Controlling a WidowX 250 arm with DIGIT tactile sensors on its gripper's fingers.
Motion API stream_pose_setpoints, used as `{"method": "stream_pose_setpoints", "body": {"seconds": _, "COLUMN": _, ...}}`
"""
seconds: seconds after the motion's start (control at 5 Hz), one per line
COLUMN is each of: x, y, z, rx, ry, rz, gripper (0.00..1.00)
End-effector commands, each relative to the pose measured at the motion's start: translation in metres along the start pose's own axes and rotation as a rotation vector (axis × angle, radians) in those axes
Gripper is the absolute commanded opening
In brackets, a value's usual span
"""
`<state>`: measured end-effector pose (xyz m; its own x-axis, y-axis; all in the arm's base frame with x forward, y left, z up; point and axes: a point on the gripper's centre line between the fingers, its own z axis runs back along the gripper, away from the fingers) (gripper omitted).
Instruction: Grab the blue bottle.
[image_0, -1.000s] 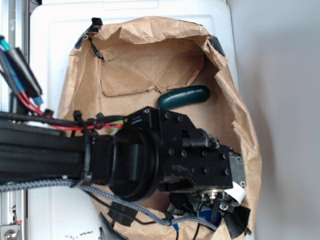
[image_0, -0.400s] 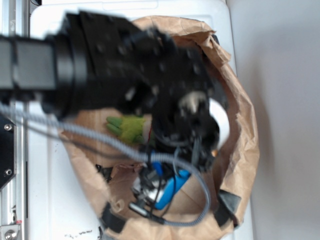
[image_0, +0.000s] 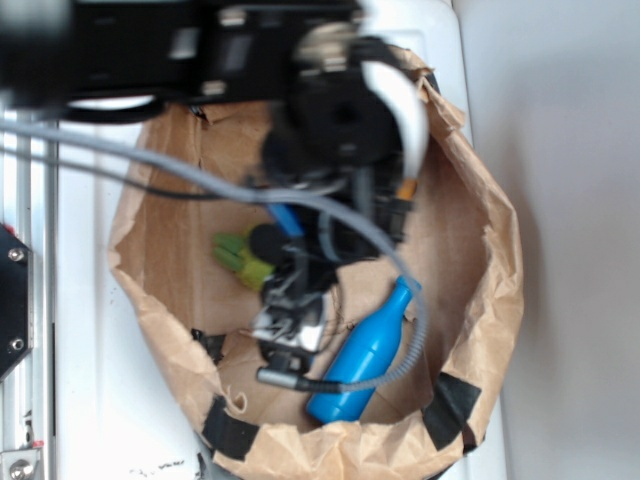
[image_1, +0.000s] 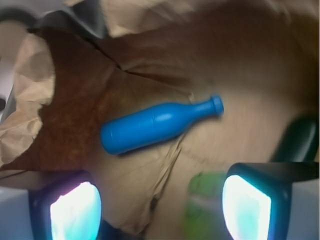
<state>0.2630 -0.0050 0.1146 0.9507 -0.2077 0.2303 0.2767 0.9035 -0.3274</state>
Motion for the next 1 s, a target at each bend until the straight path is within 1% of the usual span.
{"method": "stream_pose_setpoints", "body": {"seconds": 0.0, "x": -0.001, "y": -0.013, "z": -0.013, "rx": 0.103, "ry": -0.076, "rz": 0.336, "gripper": 1.0}}
{"method": "stream_pose_setpoints", "body": {"seconds": 0.2, "x": 0.009, "y": -0.016, "z": -0.035, "rx": 0.095, "ry": -0.051, "rz": 0.419, "gripper": 1.0}}
{"method": "stream_pose_setpoints", "body": {"seconds": 0.4, "x": 0.028, "y": -0.023, "z": -0.046, "rx": 0.123, "ry": -0.019, "rz": 0.472, "gripper": 1.0}}
{"method": "stream_pose_setpoints", "body": {"seconds": 0.6, "x": 0.034, "y": -0.025, "z": -0.062, "rx": 0.161, "ry": -0.011, "rz": 0.479, "gripper": 1.0}}
{"method": "stream_pose_setpoints", "body": {"seconds": 0.8, "x": 0.045, "y": -0.026, "z": -0.082, "rx": 0.207, "ry": -0.019, "rz": 0.484, "gripper": 1.0}}
